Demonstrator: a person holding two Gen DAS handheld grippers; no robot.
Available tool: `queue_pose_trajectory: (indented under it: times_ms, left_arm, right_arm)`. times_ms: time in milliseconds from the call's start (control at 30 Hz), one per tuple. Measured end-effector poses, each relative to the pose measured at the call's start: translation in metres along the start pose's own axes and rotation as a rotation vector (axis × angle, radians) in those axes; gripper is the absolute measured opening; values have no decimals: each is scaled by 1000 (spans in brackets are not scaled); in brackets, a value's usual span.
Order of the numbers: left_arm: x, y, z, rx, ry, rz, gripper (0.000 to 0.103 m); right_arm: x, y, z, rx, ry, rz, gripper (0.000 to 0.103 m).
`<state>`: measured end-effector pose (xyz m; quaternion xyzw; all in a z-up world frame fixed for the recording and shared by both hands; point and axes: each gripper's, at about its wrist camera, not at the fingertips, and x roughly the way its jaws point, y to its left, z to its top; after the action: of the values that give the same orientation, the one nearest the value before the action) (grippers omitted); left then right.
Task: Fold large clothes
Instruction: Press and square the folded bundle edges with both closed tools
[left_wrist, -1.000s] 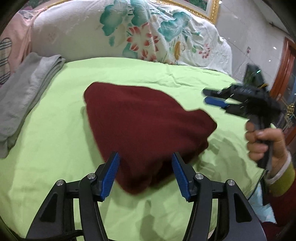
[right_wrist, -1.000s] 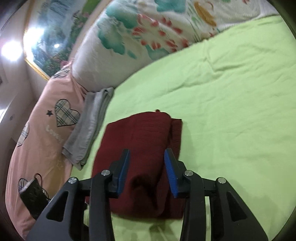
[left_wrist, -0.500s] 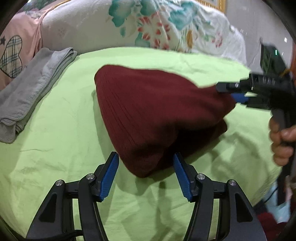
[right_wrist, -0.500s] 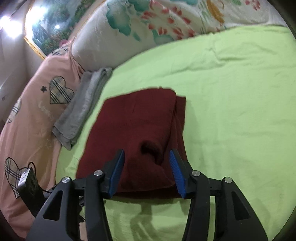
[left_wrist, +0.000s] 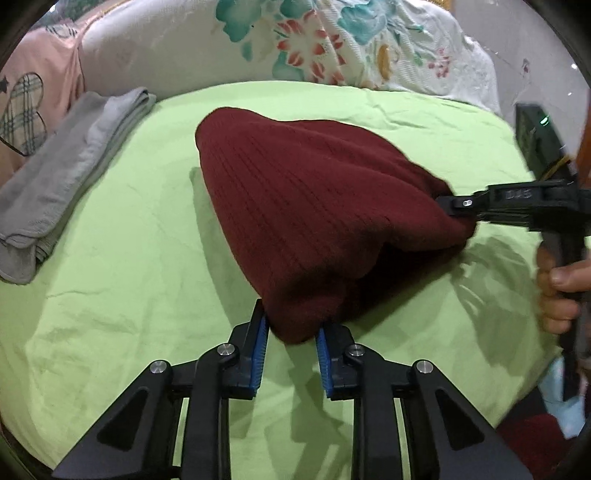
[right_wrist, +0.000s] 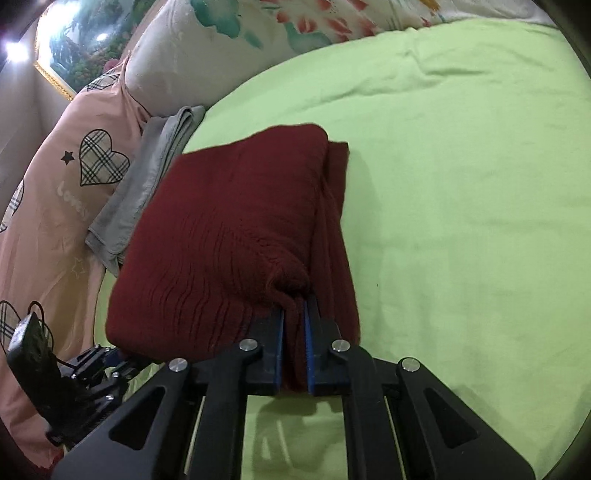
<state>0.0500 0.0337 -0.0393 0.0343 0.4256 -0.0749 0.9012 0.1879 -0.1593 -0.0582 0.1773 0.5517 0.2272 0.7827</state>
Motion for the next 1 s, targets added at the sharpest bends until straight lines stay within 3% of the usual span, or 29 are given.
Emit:
queue_pose_trajectory:
  times_ms: [167,267,400,500,567,633,700,833,933,1000]
  left_arm:
    - [-50,22,4,56,-91,-127,26]
    - [-65,42,22,10,-157,-219,26]
    - [-38,57,60,-63,-194,-343,24]
    - [-5,54,73,-101,-130,-430,24]
    - [16,47,70,-90,-83,-447,23]
    - [25,42,61,-97,-63,-465,21]
    - [35,40,55,-131,-48,-503,18]
    - [41,24,50,-143,-25,-543,14]
    - [43,9,51,-52,-32,-445,10]
    - [46,18,50,-95,-27,-462,4]
  right_arm:
    - [-30,-2,10,49,-44,55,29]
    - [-56,7,18,36,-138,50,30]
    - [-51,37,34,8,-161,158,30]
    - [-22,54,38,-35,-113,146,30]
    - [-4,52,35,-29,-72,139,29]
    - [14,44,28,-39,-35,70,26]
    - [27,27,16,-35,-13,10,0]
    - [19,-1,8,50,-47,71,0]
    - [15,0,8,21,-51,48,0]
    - [16,-3,9,39,-51,63,0]
